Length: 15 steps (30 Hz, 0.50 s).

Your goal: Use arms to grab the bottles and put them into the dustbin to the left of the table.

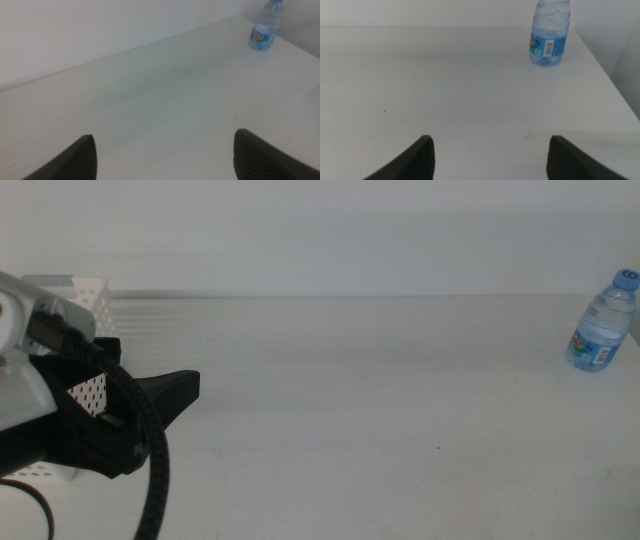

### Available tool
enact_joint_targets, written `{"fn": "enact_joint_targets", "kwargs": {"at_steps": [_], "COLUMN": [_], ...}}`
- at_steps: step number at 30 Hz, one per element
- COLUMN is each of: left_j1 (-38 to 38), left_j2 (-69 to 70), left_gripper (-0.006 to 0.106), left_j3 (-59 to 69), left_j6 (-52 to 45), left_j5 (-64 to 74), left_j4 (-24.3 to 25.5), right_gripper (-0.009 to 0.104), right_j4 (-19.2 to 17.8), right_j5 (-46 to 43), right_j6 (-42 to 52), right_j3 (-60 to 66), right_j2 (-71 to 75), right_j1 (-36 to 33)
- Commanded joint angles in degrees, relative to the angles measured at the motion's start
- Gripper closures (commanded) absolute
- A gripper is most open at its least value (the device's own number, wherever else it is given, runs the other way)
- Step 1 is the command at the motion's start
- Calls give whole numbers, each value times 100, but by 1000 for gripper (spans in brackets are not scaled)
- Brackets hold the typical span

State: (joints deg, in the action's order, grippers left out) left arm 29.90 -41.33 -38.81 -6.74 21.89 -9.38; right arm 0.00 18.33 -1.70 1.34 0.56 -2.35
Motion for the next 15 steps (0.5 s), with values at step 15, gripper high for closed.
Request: {"fn": "enact_joint_targets", "kwargs": {"at_steps": [15], "left_j1": [24], "left_j2": [35], "left_gripper": [10], "left_j3": [-169], "left_j6": [78], "left_j5": [-412], "left_j4": [-60], "right_gripper": [36], "right_j4": [-788], "right_j5": [-149], "right_j6": [117], "right_j3": [-2870], "right_j2": [-2769], "right_j1": [28]}}
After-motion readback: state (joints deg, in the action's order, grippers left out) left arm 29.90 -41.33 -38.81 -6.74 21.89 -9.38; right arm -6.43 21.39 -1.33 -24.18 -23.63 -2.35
